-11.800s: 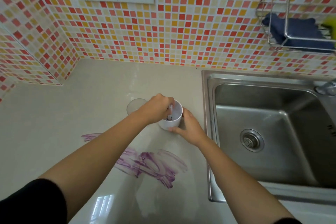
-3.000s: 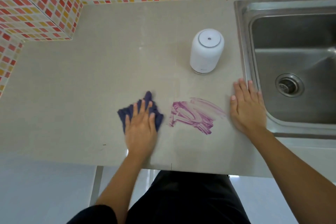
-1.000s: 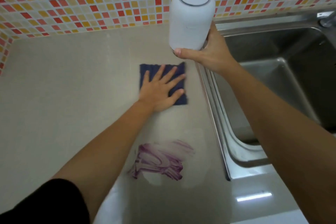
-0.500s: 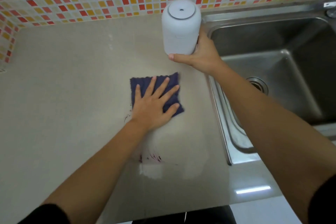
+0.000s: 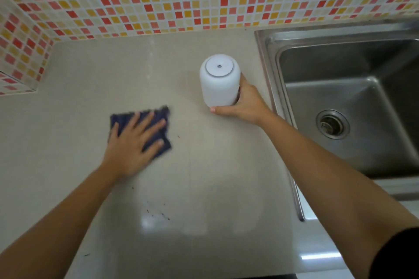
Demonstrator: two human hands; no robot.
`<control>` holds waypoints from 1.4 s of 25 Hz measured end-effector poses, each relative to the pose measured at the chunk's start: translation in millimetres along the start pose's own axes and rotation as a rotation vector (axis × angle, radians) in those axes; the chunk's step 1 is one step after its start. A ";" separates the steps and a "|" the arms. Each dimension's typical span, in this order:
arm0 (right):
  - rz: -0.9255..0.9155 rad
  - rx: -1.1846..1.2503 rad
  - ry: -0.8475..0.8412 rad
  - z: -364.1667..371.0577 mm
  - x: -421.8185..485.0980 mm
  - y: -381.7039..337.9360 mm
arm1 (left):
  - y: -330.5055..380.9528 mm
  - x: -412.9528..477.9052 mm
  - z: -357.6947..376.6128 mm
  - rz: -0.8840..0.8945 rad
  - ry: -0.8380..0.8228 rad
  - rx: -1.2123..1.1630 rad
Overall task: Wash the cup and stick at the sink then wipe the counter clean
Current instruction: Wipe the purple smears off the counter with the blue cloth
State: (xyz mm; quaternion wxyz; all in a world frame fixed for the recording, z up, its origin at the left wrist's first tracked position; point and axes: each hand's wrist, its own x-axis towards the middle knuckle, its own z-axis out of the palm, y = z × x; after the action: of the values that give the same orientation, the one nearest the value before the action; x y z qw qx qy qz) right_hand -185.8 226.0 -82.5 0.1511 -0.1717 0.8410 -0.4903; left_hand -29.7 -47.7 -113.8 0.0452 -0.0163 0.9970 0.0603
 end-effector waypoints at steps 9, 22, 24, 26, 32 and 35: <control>-0.003 -0.074 -0.059 7.5 -9.4 -1.1 | 39.1 -54.8 18.5 0.177 0.072 0.011; 0.122 -0.854 0.002 -2.8 -185.7 52.1 | 86.9 -17.7 18.7 0.051 0.086 0.001; 0.084 -0.894 -0.002 -2.4 -191.0 55.1 | 114.0 -85.4 30.2 0.273 0.069 0.012; 0.078 -0.910 0.001 -1.4 -192.3 57.0 | 97.8 -140.0 30.7 0.398 0.003 0.040; 0.038 -0.922 0.005 2.1 -185.1 70.2 | 57.7 -73.6 17.7 -0.044 0.032 -0.025; 0.026 -0.830 -0.027 -4.7 -183.6 69.8 | 148.8 -53.5 31.3 0.026 0.074 -0.006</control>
State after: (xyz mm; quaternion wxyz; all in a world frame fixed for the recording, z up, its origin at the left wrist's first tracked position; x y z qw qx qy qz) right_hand -33.2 342.0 -125.8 0.0864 -0.2136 0.9674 -0.1055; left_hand 20.7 105.2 -122.0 0.0073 -0.0056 0.9979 0.0634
